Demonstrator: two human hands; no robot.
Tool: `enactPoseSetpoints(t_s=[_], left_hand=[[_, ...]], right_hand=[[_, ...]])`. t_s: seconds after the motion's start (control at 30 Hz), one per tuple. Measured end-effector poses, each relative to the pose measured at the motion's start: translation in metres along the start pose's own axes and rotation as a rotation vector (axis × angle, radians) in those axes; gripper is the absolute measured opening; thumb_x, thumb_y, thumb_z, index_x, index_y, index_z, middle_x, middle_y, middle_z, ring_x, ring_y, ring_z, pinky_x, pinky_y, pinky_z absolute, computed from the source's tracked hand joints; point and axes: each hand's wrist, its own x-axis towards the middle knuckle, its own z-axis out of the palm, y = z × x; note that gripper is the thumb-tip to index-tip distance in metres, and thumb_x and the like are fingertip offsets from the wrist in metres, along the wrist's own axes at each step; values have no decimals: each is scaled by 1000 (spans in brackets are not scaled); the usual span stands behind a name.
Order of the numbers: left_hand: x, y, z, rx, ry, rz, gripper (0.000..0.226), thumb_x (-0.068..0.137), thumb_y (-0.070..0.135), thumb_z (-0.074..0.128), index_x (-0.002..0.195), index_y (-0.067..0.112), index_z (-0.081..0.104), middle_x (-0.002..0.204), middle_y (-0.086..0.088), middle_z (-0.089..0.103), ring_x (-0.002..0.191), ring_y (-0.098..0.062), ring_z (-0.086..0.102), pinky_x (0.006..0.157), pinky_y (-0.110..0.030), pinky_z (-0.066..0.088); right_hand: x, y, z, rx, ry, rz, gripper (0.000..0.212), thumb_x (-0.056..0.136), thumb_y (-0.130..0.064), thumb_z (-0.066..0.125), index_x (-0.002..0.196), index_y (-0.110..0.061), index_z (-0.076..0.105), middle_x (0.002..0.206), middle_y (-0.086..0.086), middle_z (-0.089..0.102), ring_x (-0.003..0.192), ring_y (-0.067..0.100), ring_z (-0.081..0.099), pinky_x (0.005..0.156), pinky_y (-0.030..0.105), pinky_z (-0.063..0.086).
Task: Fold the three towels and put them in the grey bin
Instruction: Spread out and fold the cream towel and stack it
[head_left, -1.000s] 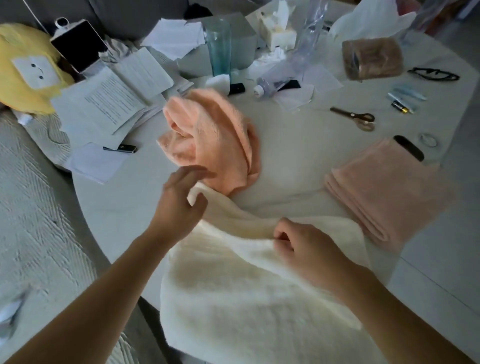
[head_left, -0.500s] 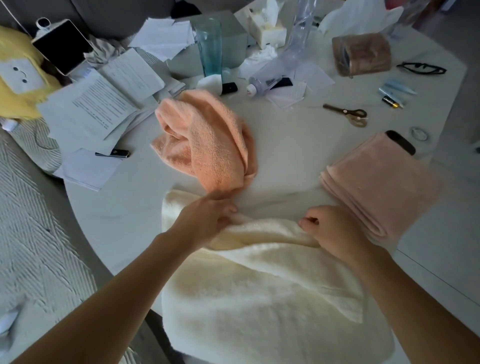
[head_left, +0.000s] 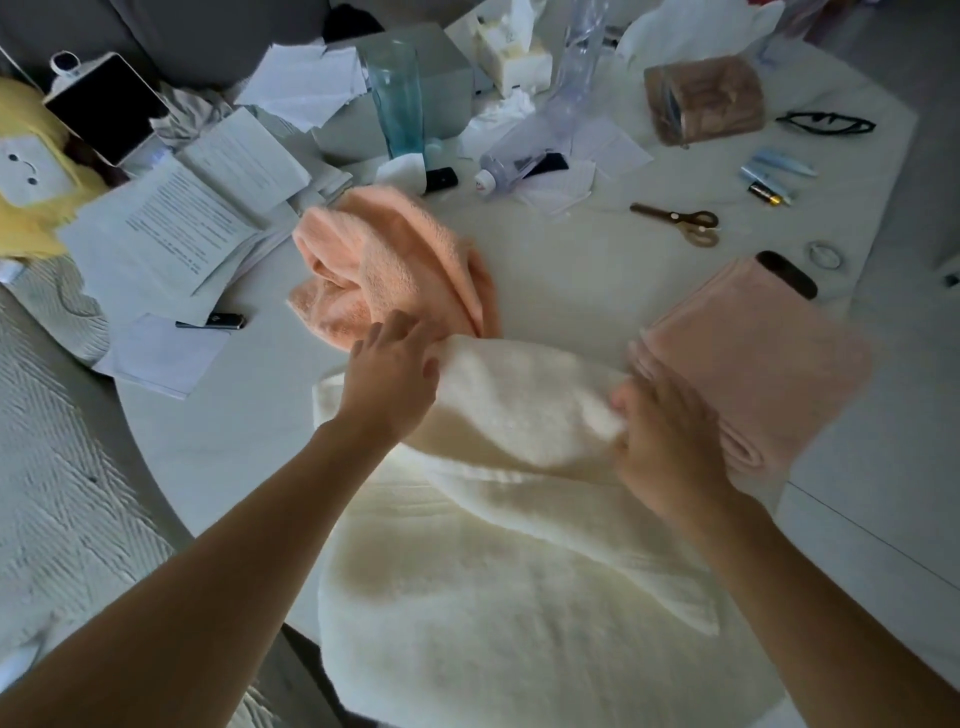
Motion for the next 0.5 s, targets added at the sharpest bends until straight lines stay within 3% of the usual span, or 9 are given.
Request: enactPoseSetpoints(t_s=[0.07, 0.13, 0.2, 0.3, 0.4, 0.43, 0.5], left_hand=[[0, -5, -1, -75, -18, 16, 42, 91, 9, 59, 131, 20, 65, 135, -8, 58, 120, -35, 55, 101, -49, 46], [1, -13, -8, -155, 48, -19, 40, 89, 2, 57, 122, 20, 72, 131, -9, 60, 118, -35, 56, 99, -50, 49], [11, -25, -11, -102, 87, -85, 44, 89, -2, 54, 122, 21, 72, 136, -13, 54, 124, -39, 50, 103, -53, 46], [33, -32, -2, -14, -134, -86, 46, 99, 11, 50, 136, 37, 60, 164, -10, 23, 144, -45, 29, 113, -56, 36], [58, -38, 13, 29, -278, 21, 50, 104, 22, 44, 144, 51, 43, 169, -2, -1, 146, -45, 28, 112, -52, 37], [70, -38, 19, 43, -270, 58, 52, 104, 22, 43, 146, 52, 38, 168, -3, 0, 142, -45, 36, 105, -47, 42], [97, -32, 23, -34, -258, 40, 53, 103, 35, 44, 152, 48, 27, 161, -13, 25, 124, -42, 54, 89, -38, 47]], right_hand=[[-6, -2, 11, -1, -57, -20, 34, 85, -30, 65, 117, -20, 58, 122, 9, 54, 115, 33, 50, 96, 43, 36], [-9, -5, 14, 87, -2, -70, 43, 84, -30, 68, 124, -18, 61, 130, 10, 55, 119, 34, 52, 100, 45, 37], [-10, -8, 19, 160, -44, -116, 45, 88, -35, 63, 131, -19, 59, 142, 9, 51, 130, 32, 48, 105, 45, 37], [-10, -9, 34, 174, -184, -112, 55, 95, -48, 49, 146, -28, 45, 160, 2, 33, 146, 23, 31, 115, 40, 28], [-1, -4, 35, 253, -141, -92, 49, 96, -44, 50, 143, -29, 49, 161, 0, 32, 147, 21, 30, 114, 39, 29], [2, -3, 34, 284, -137, -77, 45, 97, -42, 51, 140, -30, 53, 161, -1, 32, 147, 20, 29, 113, 39, 30], [7, -1, 34, 335, -148, -38, 41, 97, -39, 51, 137, -32, 55, 162, -3, 31, 148, 18, 26, 113, 37, 30]])
